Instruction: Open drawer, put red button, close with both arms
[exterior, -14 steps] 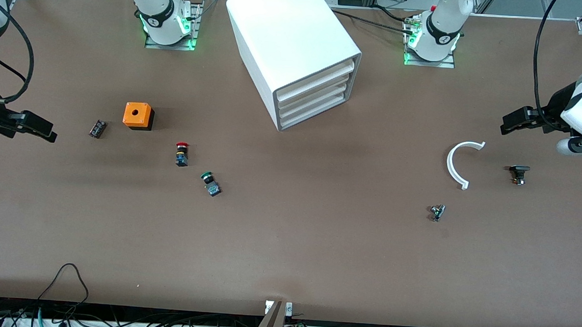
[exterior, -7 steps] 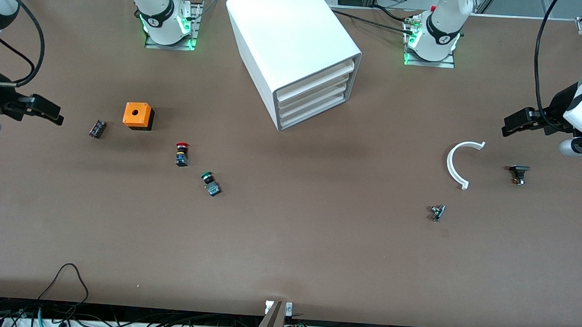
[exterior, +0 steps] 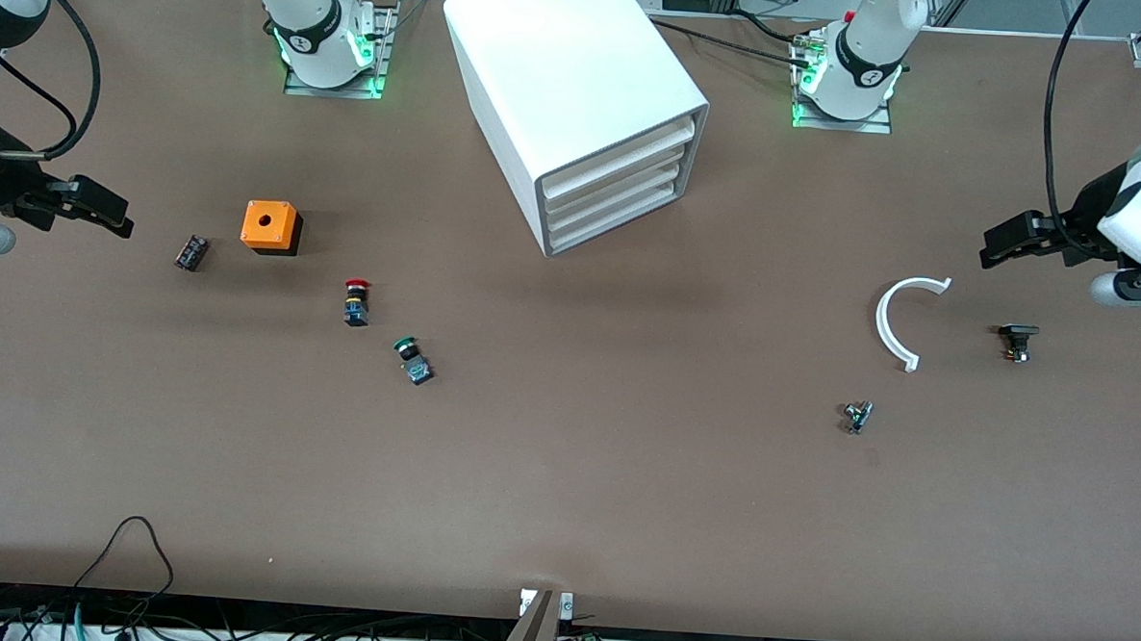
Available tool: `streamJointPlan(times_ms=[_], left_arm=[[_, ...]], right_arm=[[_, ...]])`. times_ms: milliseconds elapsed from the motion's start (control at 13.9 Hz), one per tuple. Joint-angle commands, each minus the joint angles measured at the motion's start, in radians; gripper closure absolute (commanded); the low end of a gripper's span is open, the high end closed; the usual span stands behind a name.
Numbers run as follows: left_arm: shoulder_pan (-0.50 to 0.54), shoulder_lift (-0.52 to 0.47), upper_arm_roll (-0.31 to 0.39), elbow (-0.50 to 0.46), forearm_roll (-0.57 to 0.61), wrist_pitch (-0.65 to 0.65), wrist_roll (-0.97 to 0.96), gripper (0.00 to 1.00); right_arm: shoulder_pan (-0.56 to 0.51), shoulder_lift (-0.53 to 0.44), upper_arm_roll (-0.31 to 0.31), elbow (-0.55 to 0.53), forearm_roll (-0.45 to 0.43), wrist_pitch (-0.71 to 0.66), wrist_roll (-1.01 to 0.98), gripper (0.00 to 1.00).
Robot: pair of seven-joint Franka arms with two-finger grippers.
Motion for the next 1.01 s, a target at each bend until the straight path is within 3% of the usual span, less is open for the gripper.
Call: streamJointPlan(times_ms=[0, 287, 503, 790, 934], left_arm=[[-0.002, 0.032, -0.002, 0.031, 0.02, -0.007, 0.011, 0.0], [-0.01, 0.051, -0.005, 0.023, 0.005, -0.009, 0.017, 0.0], [-0.012, 0.075, -0.044, -0.043, -0.041, -0.012, 0.017, 0.0], [-0.015, 0.109, -0.045, -0.268, -0.37, 0.042, 0.049, 0.0], [-0.018, 0.118, -0.094, -0.372, -0.493, 0.124, 0.061, 0.0]], right_arm=[[-0.002, -0.022, 0.004, -0.015, -0.012, -0.015, -0.011, 0.0], [-0.004, -0.017, -0.004, -0.005, -0.01, -0.029, -0.016, 0.0], [0.009, 0.015, 0.003, 0.003, -0.039, -0.026, -0.045, 0.0], [0.018, 0.036, 0.004, 0.008, -0.047, -0.049, -0.04, 0.0], [0.029, 0.059, 0.004, 0.008, -0.046, -0.057, -0.032, 0.0]])
